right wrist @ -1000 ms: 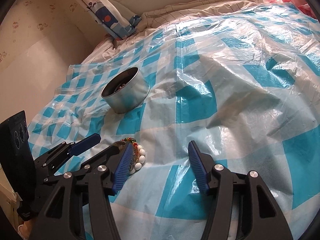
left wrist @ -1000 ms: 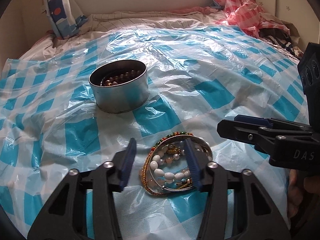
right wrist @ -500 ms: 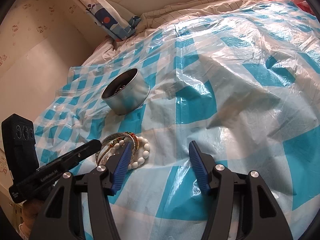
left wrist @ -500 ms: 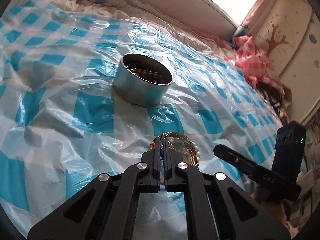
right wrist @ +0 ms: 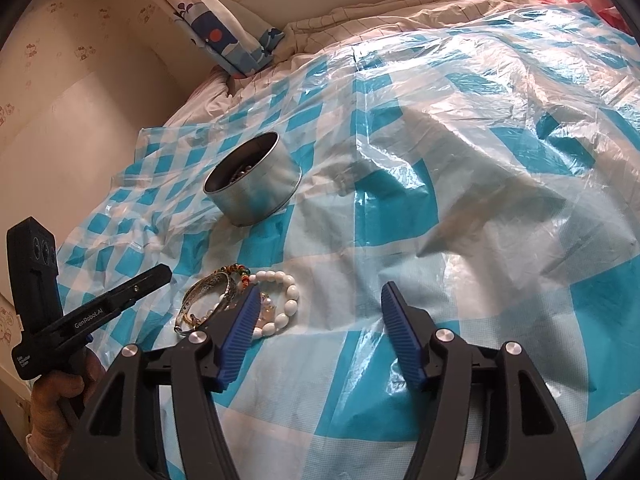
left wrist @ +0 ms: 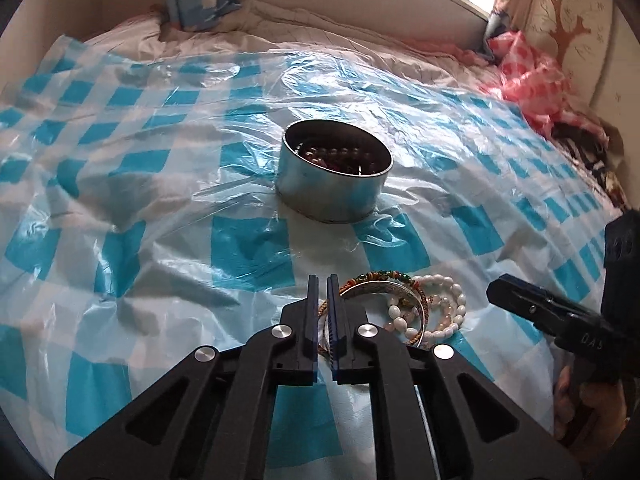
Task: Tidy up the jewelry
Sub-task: 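Grasp the silver bangle with the left gripper and lift it from the dish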
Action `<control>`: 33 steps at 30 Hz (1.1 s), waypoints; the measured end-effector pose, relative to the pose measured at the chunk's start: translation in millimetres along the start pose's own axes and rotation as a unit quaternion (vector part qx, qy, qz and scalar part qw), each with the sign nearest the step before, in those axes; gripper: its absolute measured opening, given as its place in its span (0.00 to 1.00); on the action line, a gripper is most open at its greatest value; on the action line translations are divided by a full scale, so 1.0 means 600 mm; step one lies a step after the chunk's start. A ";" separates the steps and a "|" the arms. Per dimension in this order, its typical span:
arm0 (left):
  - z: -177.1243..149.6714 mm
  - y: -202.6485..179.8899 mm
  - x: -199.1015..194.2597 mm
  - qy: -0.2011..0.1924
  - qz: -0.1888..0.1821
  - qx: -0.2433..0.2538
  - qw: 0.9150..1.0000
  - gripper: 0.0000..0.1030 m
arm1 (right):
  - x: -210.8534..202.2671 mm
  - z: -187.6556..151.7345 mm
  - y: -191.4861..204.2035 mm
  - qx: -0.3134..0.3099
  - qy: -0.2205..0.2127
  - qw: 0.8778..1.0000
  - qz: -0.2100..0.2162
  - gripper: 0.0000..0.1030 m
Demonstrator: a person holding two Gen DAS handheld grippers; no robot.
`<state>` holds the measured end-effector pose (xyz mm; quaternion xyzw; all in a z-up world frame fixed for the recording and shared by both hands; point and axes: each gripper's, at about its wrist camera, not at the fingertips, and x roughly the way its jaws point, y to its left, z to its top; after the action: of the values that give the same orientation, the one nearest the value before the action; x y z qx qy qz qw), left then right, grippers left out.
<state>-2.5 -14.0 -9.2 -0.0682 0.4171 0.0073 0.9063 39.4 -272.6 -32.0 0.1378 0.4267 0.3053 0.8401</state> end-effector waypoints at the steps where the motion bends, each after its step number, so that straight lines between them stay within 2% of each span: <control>1: 0.000 -0.009 0.006 0.005 0.006 0.015 1.000 0.07 | 0.000 0.000 0.000 0.000 0.000 1.000 0.000 0.59; 6: -0.011 -0.054 0.042 0.028 0.061 0.102 0.993 0.11 | 0.002 -0.001 0.003 -0.003 0.001 1.000 -0.001 0.61; 7: -0.012 -0.059 0.043 0.031 0.068 0.109 0.991 0.08 | 0.003 -0.002 0.004 -0.003 0.001 1.000 -0.001 0.61; 8: -0.010 -0.060 0.039 0.030 0.057 0.100 0.993 0.05 | 0.003 -0.002 0.005 -0.003 0.001 1.000 -0.001 0.61; 10: -0.003 -0.037 0.023 0.023 -0.006 0.035 0.999 0.02 | 0.003 -0.002 0.004 -0.003 0.001 1.000 -0.001 0.61; 11: -0.002 -0.021 0.019 0.020 -0.032 0.003 0.999 0.02 | 0.003 -0.002 0.005 -0.003 0.001 1.000 -0.001 0.61; 12: -0.002 -0.001 0.014 0.016 -0.062 -0.037 0.997 0.02 | 0.003 -0.003 0.005 -0.004 0.001 1.000 -0.001 0.61; 14: -0.009 0.034 0.008 0.013 -0.114 -0.108 0.988 0.03 | 0.003 -0.003 0.005 -0.003 0.001 1.000 -0.001 0.61; 17: -0.022 0.077 0.000 -0.002 -0.151 -0.188 0.970 0.03 | 0.003 -0.003 0.005 -0.004 0.001 1.000 -0.002 0.61; 18: -0.025 0.087 -0.003 -0.008 -0.144 -0.201 0.969 0.03 | 0.003 -0.003 0.005 -0.004 0.001 1.000 -0.002 0.61; 20: -0.027 0.099 -0.010 -0.018 -0.111 -0.206 0.972 0.03 | 0.003 -0.003 0.005 -0.004 0.001 1.000 -0.002 0.62; 22: -0.026 0.098 -0.014 -0.018 -0.072 -0.192 0.979 0.03 | 0.003 -0.003 0.006 -0.005 0.001 1.000 -0.003 0.62; 24: -0.016 0.086 -0.016 -0.021 -0.061 -0.159 0.985 0.04 | 0.003 -0.005 0.011 -0.013 0.000 1.000 -0.008 0.63; 26: -0.005 0.057 -0.011 -0.018 -0.047 -0.102 0.994 0.07 | 0.005 -0.006 0.016 -0.023 0.001 1.000 -0.011 0.65; 28: -0.003 0.025 -0.001 -0.010 -0.026 -0.048 0.998 0.20 | 0.006 -0.007 0.017 -0.026 0.002 1.000 -0.012 0.65; 30: -0.004 0.004 0.014 0.005 -0.011 -0.013 1.000 0.29 | 0.007 -0.006 0.016 -0.026 0.003 1.000 -0.012 0.65; 32: -0.009 -0.008 0.031 0.028 0.014 0.008 0.999 0.27 | 0.007 -0.006 0.016 -0.026 0.003 1.000 -0.013 0.65; 33: -0.011 -0.007 0.034 0.034 0.012 0.006 0.999 0.07 | 0.006 -0.006 0.015 -0.027 0.003 1.000 -0.013 0.65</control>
<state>6.3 -20.0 -28.2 -0.0575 0.4488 0.0133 0.8917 34.5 -263.5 -32.5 0.1087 0.4225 0.3064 0.8461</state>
